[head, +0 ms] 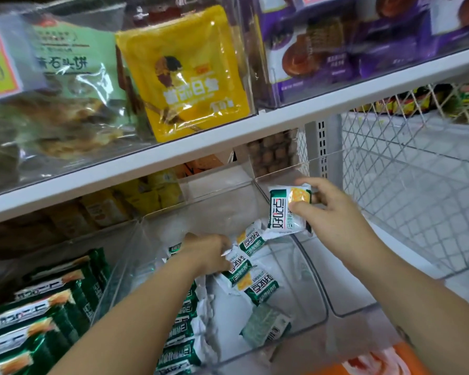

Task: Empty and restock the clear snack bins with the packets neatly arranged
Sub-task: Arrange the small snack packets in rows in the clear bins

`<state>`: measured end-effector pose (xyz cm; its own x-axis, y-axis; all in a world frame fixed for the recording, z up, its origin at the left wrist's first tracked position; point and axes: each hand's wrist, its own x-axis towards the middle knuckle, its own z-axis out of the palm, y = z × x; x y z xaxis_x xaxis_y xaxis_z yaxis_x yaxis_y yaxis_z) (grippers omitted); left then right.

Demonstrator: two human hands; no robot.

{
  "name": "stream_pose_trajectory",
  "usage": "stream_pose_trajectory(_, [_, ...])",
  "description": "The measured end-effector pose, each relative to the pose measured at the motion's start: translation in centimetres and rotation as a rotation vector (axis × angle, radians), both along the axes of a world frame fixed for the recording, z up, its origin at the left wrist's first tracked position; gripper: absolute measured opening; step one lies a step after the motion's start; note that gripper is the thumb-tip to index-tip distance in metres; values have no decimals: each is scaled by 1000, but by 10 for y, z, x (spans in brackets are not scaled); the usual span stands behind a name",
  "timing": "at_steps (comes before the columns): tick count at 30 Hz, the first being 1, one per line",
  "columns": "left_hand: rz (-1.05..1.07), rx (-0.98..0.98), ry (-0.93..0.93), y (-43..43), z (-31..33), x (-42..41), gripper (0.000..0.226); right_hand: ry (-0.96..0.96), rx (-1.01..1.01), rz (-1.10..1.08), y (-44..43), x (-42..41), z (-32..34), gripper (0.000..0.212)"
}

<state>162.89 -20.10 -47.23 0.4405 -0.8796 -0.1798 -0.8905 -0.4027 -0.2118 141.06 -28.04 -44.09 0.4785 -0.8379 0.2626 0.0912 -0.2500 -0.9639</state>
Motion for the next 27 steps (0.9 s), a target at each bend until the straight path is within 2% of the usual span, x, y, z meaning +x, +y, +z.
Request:
stream_pose_trajectory(2, [-1,27,27,-5,-4,0,51,-3,15,9,0,-1,0,26])
stream_pose_trajectory(6, [58,34,251,-9,-3,-2,65,-19,79,16,0,-2,1,24])
stream_pose_trajectory(8, [44,9,323,-10,-5,-5,65,-33,99,26,0,-2,2,23])
stream_pose_trajectory(11, [18,-34,319,-7,-3,-13,58,-41,95,32,1,-4,4,21])
stream_pose_trajectory(13, [25,-137,346,-1,5,-15,44,-49,81,20,2,-5,6,24])
stream_pose_trajectory(16, [106,-429,410,14,26,-18,34,-46,8,-8,8,-7,11,31])
stream_pose_trajectory(18, [161,-636,534,28,41,-25,40,-8,-90,16,14,-9,16,41])
stream_pose_trajectory(21, [190,-812,840,51,52,-39,44,34,-185,135,26,-8,24,47])
stream_pose_trajectory(24, [258,-908,1193,72,54,-52,34,45,-159,226,36,0,27,41])
stream_pose_trajectory(27, [315,-963,1445,87,59,-59,20,41,-84,268,46,12,23,37])
